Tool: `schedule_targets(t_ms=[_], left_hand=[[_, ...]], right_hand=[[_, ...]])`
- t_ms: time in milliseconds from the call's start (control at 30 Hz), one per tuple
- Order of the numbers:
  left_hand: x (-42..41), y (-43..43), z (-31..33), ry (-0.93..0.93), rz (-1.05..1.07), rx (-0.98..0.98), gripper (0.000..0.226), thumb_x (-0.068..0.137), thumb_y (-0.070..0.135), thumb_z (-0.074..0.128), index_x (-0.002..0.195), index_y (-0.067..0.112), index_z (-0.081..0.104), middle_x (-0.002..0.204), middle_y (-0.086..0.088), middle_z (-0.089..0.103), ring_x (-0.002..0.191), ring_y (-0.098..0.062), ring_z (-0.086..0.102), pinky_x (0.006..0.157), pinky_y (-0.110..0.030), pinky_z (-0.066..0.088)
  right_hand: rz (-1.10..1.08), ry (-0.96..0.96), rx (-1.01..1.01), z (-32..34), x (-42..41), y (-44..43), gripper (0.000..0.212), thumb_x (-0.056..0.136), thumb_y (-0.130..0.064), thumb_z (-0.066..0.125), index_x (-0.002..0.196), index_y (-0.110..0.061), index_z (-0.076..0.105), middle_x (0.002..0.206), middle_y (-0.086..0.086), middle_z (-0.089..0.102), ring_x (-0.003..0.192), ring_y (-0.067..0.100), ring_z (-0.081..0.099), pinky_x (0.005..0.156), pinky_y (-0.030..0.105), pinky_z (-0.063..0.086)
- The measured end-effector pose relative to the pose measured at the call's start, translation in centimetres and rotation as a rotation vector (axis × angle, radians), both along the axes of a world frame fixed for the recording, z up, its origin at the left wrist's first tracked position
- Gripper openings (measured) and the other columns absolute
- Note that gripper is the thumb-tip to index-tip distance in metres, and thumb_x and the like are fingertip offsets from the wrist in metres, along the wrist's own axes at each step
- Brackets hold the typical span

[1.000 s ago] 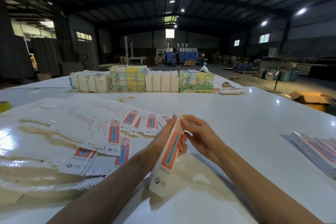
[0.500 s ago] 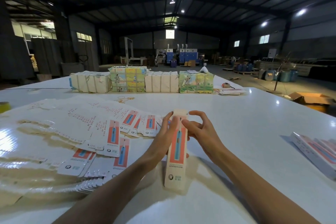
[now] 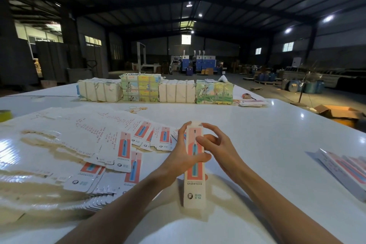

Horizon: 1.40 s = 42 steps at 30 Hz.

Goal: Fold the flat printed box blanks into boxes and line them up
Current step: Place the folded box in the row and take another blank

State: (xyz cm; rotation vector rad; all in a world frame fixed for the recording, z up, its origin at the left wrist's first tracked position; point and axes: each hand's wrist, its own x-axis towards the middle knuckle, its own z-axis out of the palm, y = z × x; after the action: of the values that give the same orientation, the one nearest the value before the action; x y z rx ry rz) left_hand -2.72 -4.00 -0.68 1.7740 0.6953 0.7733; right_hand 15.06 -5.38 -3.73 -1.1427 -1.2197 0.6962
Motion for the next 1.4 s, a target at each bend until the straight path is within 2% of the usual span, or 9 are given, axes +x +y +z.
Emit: schedule_targets(t_ms=[100, 333, 467, 567, 700, 800, 933, 1133, 1400], left_hand=[[0.1, 0.0, -0.2, 0.022, -0.008, 0.024, 0.086, 0.097, 0.006, 0.071, 0.161, 0.027, 0.018, 0.151, -0.016, 0.05, 0.105, -0.016, 0.057, 0.085, -0.028, 0.052], [0.5, 1.2, -1.0, 0.044, -0.024, 0.022, 0.095, 0.093, 0.008, 0.077, 0.162, 0.032, 0.015, 0.153, -0.012, 0.048, 0.119, -0.021, 0.056, 0.1, -0.037, 0.054], [1.1, 2.4, -1.7, 0.056, -0.102, 0.022, 0.095, 0.092, 0.006, 0.077, 0.157, 0.04, 0.016, 0.125, 0.006, 0.058, 0.093, -0.008, 0.066, 0.067, -0.016, 0.058], [1.4, 2.8, -2.1, 0.061, -0.136, -0.004, 0.088, 0.093, 0.009, 0.078, 0.134, 0.064, 0.023, 0.118, 0.015, 0.057, 0.083, -0.003, 0.071, 0.064, -0.013, 0.056], [1.5, 3.1, -2.2, 0.068, -0.109, 0.021, 0.093, 0.091, 0.011, 0.079, 0.101, 0.088, 0.027, 0.12, 0.01, 0.058, 0.087, -0.008, 0.07, 0.064, -0.016, 0.058], [1.6, 3.2, -2.3, 0.077, -0.12, 0.011, 0.082, 0.088, 0.016, 0.079, 0.115, 0.076, 0.03, 0.116, -0.005, 0.063, 0.073, -0.016, 0.077, 0.06, -0.025, 0.061], [1.5, 3.6, -2.9, 0.077, -0.118, 0.01, 0.089, 0.081, 0.019, 0.081, 0.101, 0.087, 0.026, 0.116, -0.009, 0.062, 0.073, -0.022, 0.079, 0.059, -0.031, 0.062], [1.7, 4.1, -3.4, 0.184, -0.12, -0.005, 0.101, 0.079, 0.024, 0.084, 0.125, 0.08, 0.014, 0.122, 0.0, 0.056, 0.08, -0.027, 0.08, 0.063, -0.034, 0.064], [1.5, 4.5, -3.9, 0.165, -0.109, 0.052, 0.105, 0.077, 0.022, 0.086, 0.137, 0.071, 0.015, 0.122, 0.003, 0.055, 0.079, -0.027, 0.08, 0.063, -0.036, 0.065]], right_hand=[[-0.011, -0.057, -0.009, 0.0, 0.1, -0.1, 0.036, 0.097, -0.041, 0.072, 0.132, -0.034, 0.063, 0.102, -0.001, 0.081, 0.1, 0.021, 0.079, 0.082, 0.03, 0.065], [0.001, -0.028, -0.037, 0.2, 0.2, -0.2, 0.032, 0.098, -0.043, 0.07, 0.125, -0.025, 0.065, 0.103, 0.0, 0.081, 0.1, 0.023, 0.079, 0.086, 0.034, 0.065], [-0.04, 0.188, -0.047, 0.7, 0.6, -0.2, 0.027, 0.107, -0.041, 0.058, 0.126, -0.023, 0.057, 0.095, 0.003, 0.08, 0.094, 0.024, 0.079, 0.078, 0.031, 0.063], [-0.072, 0.192, -0.08, 0.7, 1.0, -0.1, 0.02, 0.109, -0.026, 0.055, 0.122, -0.017, 0.067, 0.089, 0.002, 0.079, 0.093, 0.027, 0.078, 0.071, 0.028, 0.06], [-0.082, 0.049, 0.022, 1.0, 1.4, -0.7, 0.021, 0.11, -0.016, 0.054, 0.119, -0.017, 0.073, 0.095, 0.003, 0.08, 0.094, 0.026, 0.079, 0.07, 0.029, 0.062], [-0.151, -0.064, 0.084, 0.9, 1.4, -0.7, 0.026, 0.109, -0.01, 0.054, 0.116, -0.02, 0.077, 0.101, -0.002, 0.081, 0.093, 0.023, 0.08, 0.069, 0.028, 0.063], [-0.199, -0.105, 0.069, 0.8, 1.5, -0.7, 0.029, 0.107, -0.007, 0.056, 0.111, -0.021, 0.081, 0.102, -0.006, 0.082, 0.094, 0.021, 0.08, 0.07, 0.026, 0.063], [-0.061, 0.184, -0.025, 1.6, 1.4, -0.9, 0.031, 0.106, -0.028, 0.061, 0.095, -0.015, 0.087, 0.105, 0.009, 0.081, 0.097, 0.029, 0.079, 0.071, 0.03, 0.063], [-0.029, 0.31, -0.115, 1.3, 2.0, -0.6, 0.014, 0.097, -0.017, 0.074, 0.094, -0.011, 0.086, 0.105, 0.016, 0.081, 0.096, 0.03, 0.08, 0.068, 0.034, 0.063]])
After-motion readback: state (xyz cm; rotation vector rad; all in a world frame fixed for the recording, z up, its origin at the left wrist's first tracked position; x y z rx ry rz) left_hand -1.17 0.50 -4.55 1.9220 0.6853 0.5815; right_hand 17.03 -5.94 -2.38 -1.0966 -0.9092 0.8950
